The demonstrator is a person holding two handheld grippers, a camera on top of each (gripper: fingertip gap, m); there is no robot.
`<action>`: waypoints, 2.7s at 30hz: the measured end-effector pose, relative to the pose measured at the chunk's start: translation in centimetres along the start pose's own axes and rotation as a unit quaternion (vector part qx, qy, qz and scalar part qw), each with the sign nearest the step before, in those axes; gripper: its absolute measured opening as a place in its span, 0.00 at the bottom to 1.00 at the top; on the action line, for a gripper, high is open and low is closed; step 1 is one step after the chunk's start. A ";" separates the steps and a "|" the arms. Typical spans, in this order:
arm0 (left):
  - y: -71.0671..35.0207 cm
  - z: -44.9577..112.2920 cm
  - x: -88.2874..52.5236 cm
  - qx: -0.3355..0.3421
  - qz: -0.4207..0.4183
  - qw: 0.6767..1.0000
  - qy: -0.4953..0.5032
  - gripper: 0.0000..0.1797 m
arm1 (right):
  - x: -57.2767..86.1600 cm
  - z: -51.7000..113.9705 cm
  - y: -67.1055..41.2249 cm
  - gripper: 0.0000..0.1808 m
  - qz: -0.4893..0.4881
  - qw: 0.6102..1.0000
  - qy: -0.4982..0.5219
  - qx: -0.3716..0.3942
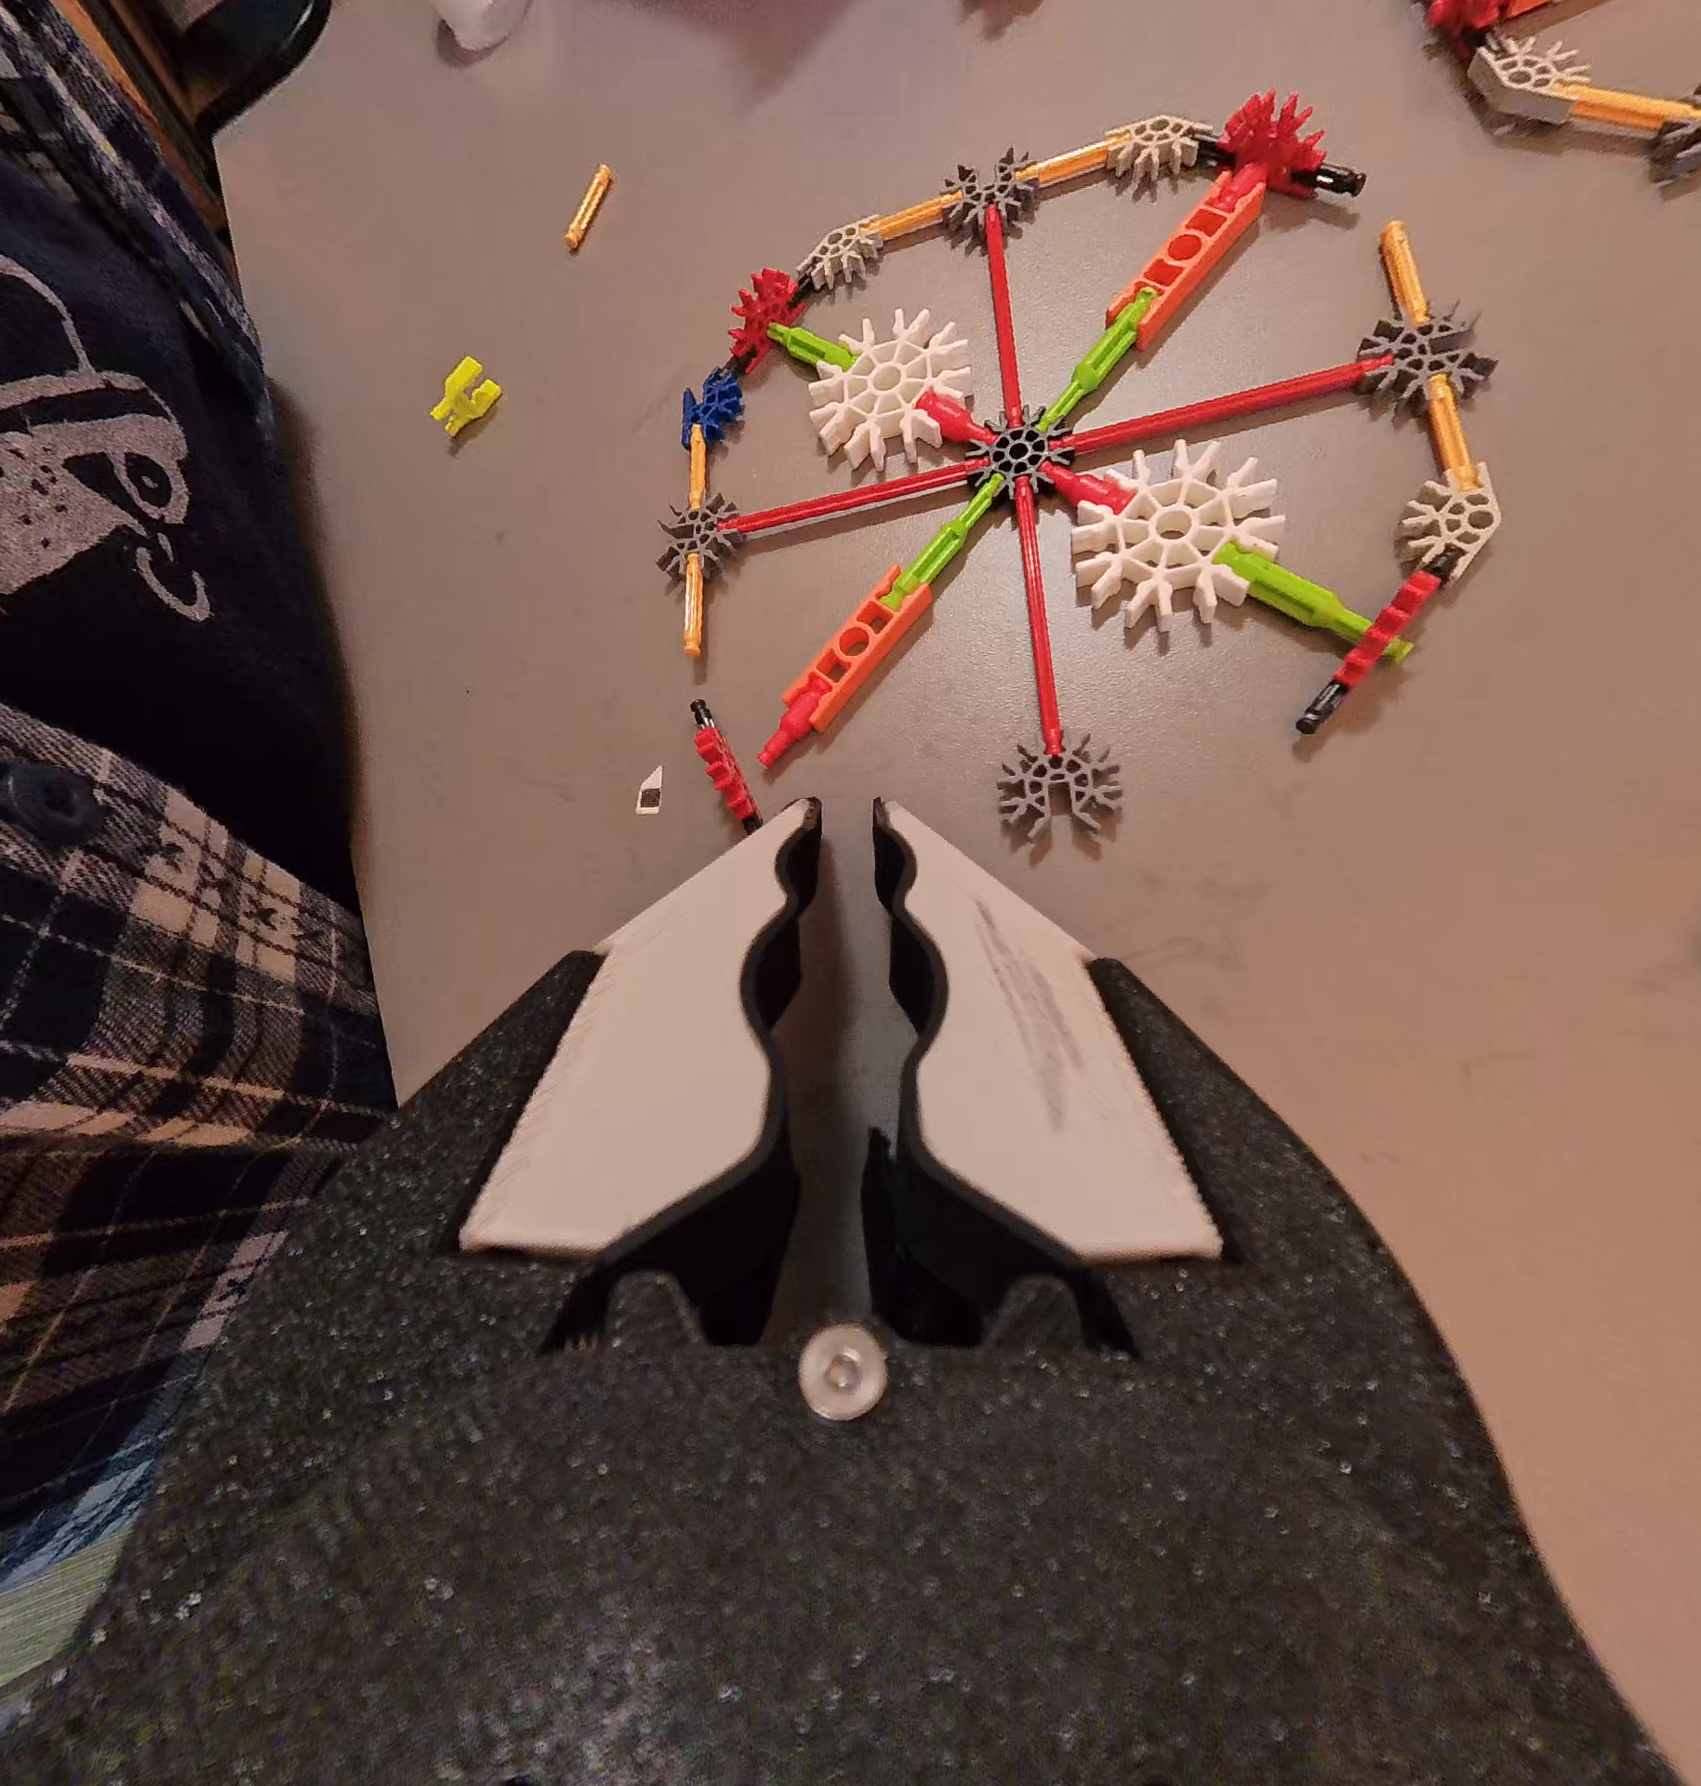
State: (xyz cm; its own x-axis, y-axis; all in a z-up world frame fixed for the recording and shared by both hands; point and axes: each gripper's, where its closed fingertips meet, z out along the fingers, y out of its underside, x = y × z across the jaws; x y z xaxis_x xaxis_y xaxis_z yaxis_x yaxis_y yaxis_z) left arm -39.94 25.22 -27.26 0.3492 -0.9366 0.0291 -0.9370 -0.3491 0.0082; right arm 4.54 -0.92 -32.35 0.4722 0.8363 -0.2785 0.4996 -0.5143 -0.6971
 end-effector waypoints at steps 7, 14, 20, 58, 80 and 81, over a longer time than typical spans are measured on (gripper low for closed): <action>-1.0 1.4 1.5 -0.008 0.036 0.999 0.007 0.37 | 0.0 0.0 0.0 0.05 0.000 1.000 -0.002 0.000; -4.5 2.7 5.4 -0.014 0.137 0.990 0.036 0.23 | 0.0 0.1 0.0 0.05 0.000 1.000 -0.003 0.001; -9.1 1.9 6.2 0.016 0.185 0.982 0.022 0.25 | 0.0 0.1 -0.1 0.05 -0.001 1.000 -0.001 0.002; -9.2 -7.1 19.0 0.240 0.221 0.938 0.115 0.29 | -5.2 9.5 -31.1 0.26 -0.218 0.964 0.060 0.138; -4.8 -8.4 15.9 0.314 0.207 0.920 0.115 0.34 | -6.8 17.0 -31.0 0.12 -0.243 0.968 0.019 0.060; -4.3 -8.0 14.8 0.308 0.198 0.925 0.101 0.34 | -6.5 17.2 -31.0 0.13 -0.249 0.967 0.026 0.049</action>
State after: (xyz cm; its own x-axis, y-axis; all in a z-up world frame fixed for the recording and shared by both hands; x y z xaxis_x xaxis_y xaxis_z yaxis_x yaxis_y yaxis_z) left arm -30.80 13.13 -18.82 -0.0865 -0.9917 0.0948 -0.7907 0.0104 -0.6122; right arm -26.46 12.87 -20.29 0.2288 0.9634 0.1398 0.6039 -0.0278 -0.7966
